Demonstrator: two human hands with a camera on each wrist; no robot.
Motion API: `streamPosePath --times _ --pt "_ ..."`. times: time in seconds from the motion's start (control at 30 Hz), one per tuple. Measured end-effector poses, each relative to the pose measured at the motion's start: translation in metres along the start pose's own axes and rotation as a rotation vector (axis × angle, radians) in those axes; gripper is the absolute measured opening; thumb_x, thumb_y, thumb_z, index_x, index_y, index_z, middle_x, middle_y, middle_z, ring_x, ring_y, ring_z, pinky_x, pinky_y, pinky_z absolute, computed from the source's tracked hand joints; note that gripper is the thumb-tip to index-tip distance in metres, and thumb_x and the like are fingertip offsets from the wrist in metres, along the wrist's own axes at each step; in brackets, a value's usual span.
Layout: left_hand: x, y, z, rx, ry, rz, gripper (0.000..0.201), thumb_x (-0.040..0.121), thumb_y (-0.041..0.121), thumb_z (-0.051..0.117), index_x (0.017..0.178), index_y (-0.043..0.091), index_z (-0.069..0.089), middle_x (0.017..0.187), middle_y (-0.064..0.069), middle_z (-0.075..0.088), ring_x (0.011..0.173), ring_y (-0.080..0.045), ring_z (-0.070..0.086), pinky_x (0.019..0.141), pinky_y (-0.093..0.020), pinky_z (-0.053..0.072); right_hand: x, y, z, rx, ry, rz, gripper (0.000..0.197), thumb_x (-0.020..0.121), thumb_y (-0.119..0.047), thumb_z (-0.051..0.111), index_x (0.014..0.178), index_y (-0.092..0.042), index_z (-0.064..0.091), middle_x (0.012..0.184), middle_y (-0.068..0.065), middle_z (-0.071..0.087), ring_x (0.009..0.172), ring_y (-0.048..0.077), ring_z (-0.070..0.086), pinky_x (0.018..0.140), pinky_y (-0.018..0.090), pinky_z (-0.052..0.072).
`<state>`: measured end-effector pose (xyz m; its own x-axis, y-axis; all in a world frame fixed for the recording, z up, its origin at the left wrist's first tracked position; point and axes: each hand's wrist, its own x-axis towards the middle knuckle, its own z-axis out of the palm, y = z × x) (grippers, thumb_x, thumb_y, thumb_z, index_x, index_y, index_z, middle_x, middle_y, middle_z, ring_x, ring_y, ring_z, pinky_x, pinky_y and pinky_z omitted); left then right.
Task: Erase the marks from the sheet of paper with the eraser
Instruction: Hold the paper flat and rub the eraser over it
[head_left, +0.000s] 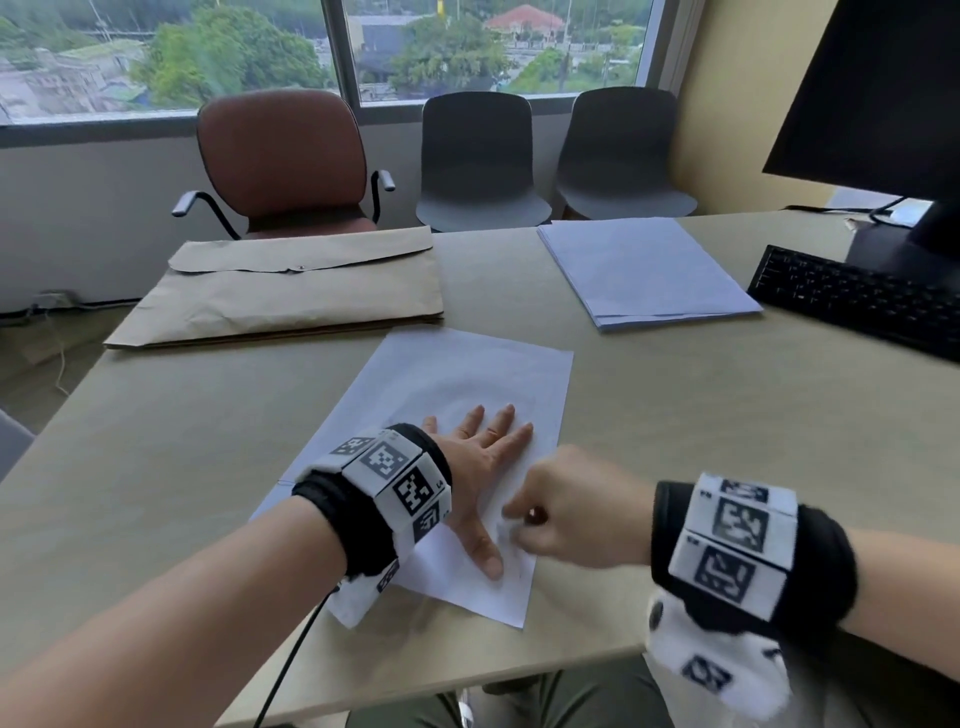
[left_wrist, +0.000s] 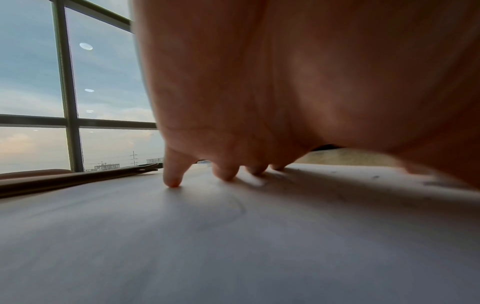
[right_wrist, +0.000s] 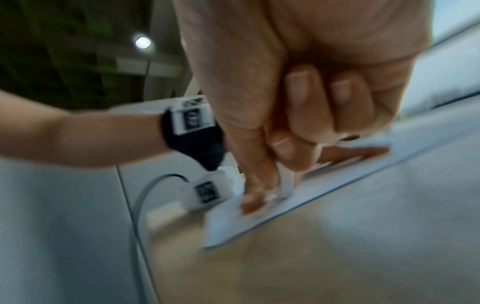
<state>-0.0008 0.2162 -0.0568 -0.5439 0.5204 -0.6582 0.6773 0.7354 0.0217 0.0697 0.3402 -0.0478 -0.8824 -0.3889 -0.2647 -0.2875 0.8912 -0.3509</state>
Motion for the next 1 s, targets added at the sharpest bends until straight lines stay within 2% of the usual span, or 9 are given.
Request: streamPosePath --times 0.13,0.23,0.33,0.43,0.6,0.7,0.8,0.9,1.0 --pt "0.0 0.0 -0.001 0.0 0.003 -0.002 0.138 0.061 0.059 0.076 0.143 0.027 -0.029 0.15 0.005 -0.035 0.14 -0.024 -0.028 0.112 -0.062 -0.004 0.01 0.013 -0.011 -0.037 0.061 0.081 0.041 0.081 -0.017 0.054 0.045 -0.017 0.036 0.048 0.001 0.036 0.057 0.022 0.039 0.056 0.027 0.032" --pt "-0.001 0.002 0.0 -0.008 0.006 -0.008 0.137 0.061 0.059 0.076 0.143 0.027 -0.029 0.151 0.005 -0.035 0.141 -0.024 -0.028 0.113 -0.061 -0.004 0.018 0.02 -0.019 -0.041 0.153 0.139 0.029 0.085 -0.023 0.053 0.057 -0.016 0.052 0.052 -0.004 0.037 0.069 0.023 0.042 0.062 0.024 0.031" --pt "-0.001 0.001 -0.001 -0.015 0.0 0.002 0.137 0.062 0.057 0.077 0.142 0.027 -0.03 0.15 0.005 -0.035 0.14 -0.024 -0.028 0.113 -0.061 -0.005 0.007 0.008 -0.004 0.024 0.106 0.066 0.034 0.085 -0.021 0.054 0.051 -0.018 0.049 0.045 -0.002 0.042 0.057 0.02 0.038 0.053 0.025 0.03" --pt "-0.001 0.0 -0.001 0.002 -0.001 0.004 0.138 0.062 0.058 0.077 0.142 0.026 -0.03 0.15 0.005 -0.036 0.14 -0.024 -0.029 0.113 -0.06 -0.005 0.002 0.005 0.004 0.075 0.028 0.012 0.036 0.081 -0.02 0.055 0.047 -0.016 0.047 0.044 -0.015 0.05 0.047 0.017 0.036 0.052 0.027 0.032" --pt "-0.001 0.0 0.001 -0.003 0.008 0.004 0.138 0.061 0.059 0.077 0.142 0.028 -0.03 0.151 0.005 -0.034 0.141 -0.023 -0.027 0.113 -0.061 -0.004 0.023 0.03 -0.018 0.001 0.175 0.112 0.022 0.082 -0.02 0.054 0.066 -0.007 0.064 0.053 0.004 0.044 0.064 0.024 0.045 0.063 0.03 0.043" --pt "-0.001 -0.001 0.002 -0.009 0.004 0.001 0.138 0.061 0.058 0.077 0.142 0.028 -0.03 0.15 0.006 -0.035 0.141 -0.023 -0.028 0.113 -0.062 -0.004 0.013 0.018 -0.007 -0.009 0.129 0.05 0.039 0.083 -0.02 0.054 0.047 -0.017 0.041 0.048 0.0 0.037 0.055 0.019 0.04 0.06 0.026 0.037" --pt "-0.001 0.0 0.001 0.0 0.001 0.002 0.138 0.061 0.058 0.077 0.143 0.026 -0.03 0.15 0.005 -0.035 0.14 -0.024 -0.028 0.112 -0.062 -0.004 -0.003 0.005 0.003 -0.008 0.048 -0.056 0.043 0.081 -0.017 0.054 0.044 -0.018 0.032 0.044 0.004 0.033 0.048 0.02 0.033 0.055 0.028 0.031" --pt "-0.002 0.0 -0.001 0.0 -0.007 -0.004 0.138 0.061 0.057 0.077 0.142 0.027 -0.03 0.15 0.006 -0.036 0.14 -0.023 -0.028 0.113 -0.061 -0.005 0.003 0.015 -0.009 -0.03 0.046 -0.001 0.033 0.081 -0.019 0.055 0.049 -0.015 0.048 0.047 0.003 0.037 0.051 0.02 0.036 0.056 0.029 0.035" --pt "-0.002 0.001 -0.001 -0.006 -0.01 -0.012 0.137 0.062 0.057 0.077 0.142 0.027 -0.031 0.15 0.006 -0.036 0.14 -0.023 -0.028 0.113 -0.061 -0.004 0.011 0.024 -0.016 -0.054 0.136 0.053 0.024 0.084 -0.023 0.054 0.07 -0.006 0.065 0.055 0.005 0.044 0.063 0.022 0.043 0.062 0.03 0.039"
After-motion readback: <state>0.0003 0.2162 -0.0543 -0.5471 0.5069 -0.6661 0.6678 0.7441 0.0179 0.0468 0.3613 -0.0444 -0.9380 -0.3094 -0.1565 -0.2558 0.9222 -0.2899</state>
